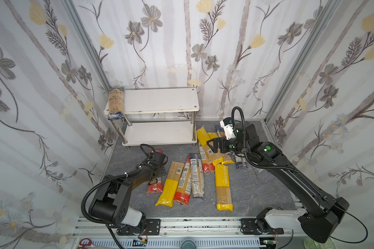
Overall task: Arrange pasta packages on shelves
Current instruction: Pick up the pasta bag from the middle-left of the table.
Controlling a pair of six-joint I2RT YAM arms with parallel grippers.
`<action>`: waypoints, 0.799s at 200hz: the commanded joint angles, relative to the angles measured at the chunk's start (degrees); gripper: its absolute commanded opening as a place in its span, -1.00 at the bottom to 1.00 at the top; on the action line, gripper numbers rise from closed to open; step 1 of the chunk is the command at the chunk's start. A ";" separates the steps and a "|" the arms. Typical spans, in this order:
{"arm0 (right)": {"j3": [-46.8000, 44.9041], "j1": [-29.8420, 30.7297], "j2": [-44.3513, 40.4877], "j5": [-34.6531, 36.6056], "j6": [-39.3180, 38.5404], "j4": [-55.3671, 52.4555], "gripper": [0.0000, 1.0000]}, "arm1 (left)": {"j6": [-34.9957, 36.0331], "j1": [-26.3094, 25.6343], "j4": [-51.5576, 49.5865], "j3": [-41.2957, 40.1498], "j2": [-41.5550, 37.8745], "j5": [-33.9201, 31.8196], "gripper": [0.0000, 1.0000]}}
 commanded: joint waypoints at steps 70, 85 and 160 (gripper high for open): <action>-6.44 3.84 -8.02 1.18 4.53 1.64 0.99 | -7.83 -4.42 -4.57 -3.82 -9.38 12.51 -0.87; -6.44 4.16 -8.79 1.42 4.63 1.29 0.99 | -7.82 -4.49 -5.04 -3.59 -11.79 13.69 -0.93; -5.92 4.22 -11.56 1.67 4.67 -0.29 0.99 | -8.86 -6.11 -13.10 3.86 -22.55 19.28 -1.00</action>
